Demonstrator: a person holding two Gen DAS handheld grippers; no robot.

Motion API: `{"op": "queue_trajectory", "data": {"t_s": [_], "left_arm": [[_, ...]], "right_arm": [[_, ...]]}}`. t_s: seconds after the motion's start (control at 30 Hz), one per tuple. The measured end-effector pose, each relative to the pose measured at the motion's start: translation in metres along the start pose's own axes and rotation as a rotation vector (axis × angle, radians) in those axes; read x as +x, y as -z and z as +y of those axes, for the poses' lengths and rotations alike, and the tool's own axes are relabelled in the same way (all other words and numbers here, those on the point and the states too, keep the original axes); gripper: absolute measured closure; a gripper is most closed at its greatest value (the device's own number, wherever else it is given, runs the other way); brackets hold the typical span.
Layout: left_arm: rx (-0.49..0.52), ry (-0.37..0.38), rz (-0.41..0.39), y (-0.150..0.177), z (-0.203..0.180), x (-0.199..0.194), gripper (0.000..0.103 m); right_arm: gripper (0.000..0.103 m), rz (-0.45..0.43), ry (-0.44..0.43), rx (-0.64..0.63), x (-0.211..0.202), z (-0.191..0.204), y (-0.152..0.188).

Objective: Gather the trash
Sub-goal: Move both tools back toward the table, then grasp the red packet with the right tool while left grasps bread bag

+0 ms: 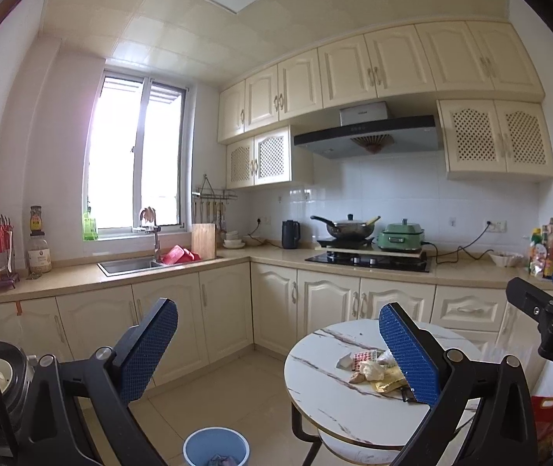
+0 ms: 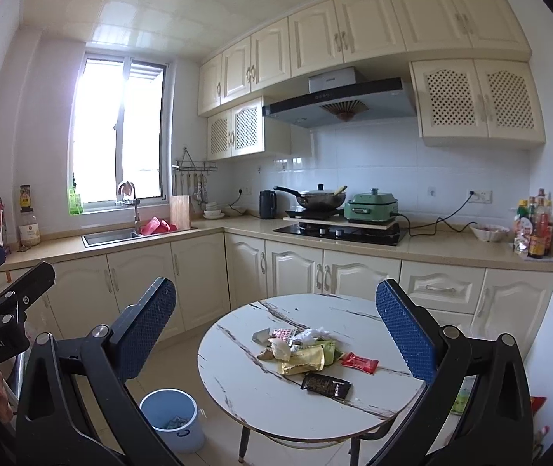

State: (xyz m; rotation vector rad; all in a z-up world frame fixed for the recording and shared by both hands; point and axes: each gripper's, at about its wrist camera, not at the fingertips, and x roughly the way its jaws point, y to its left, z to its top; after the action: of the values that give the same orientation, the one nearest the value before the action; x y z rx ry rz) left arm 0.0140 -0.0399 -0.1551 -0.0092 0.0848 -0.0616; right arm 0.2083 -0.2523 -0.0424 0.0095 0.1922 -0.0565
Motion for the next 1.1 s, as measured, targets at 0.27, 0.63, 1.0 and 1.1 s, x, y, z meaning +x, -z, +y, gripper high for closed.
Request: {"op": "queue_trajectory", "data": {"t_s": [0.27, 0.63, 1.0, 1.1], "left_arm": [[-0.023, 0.061, 0.157, -0.013, -0.003, 0.093, 0.001], [0.042, 0.173, 0.435, -0.021, -0.07, 0.278, 0.001], [0.106, 0.246, 0.621, -0.016, -0.146, 0.464, 0.002], [0.138, 0.244, 0.653, -0.006, -0.159, 0.509, 0.008]], "right_arm": [[0.0, 0.124, 0.078, 0.028, 0.053, -0.033, 0.035], [0.0, 0.373, 0.169, 0.075, 0.168, -0.098, 0.11], [0.0, 0.58, 0.223, 0.068, 0.273, -0.164, 0.175], [0.0, 0.631, 0.201, 0.064, 0.296, -0.176, 0.187]]}}
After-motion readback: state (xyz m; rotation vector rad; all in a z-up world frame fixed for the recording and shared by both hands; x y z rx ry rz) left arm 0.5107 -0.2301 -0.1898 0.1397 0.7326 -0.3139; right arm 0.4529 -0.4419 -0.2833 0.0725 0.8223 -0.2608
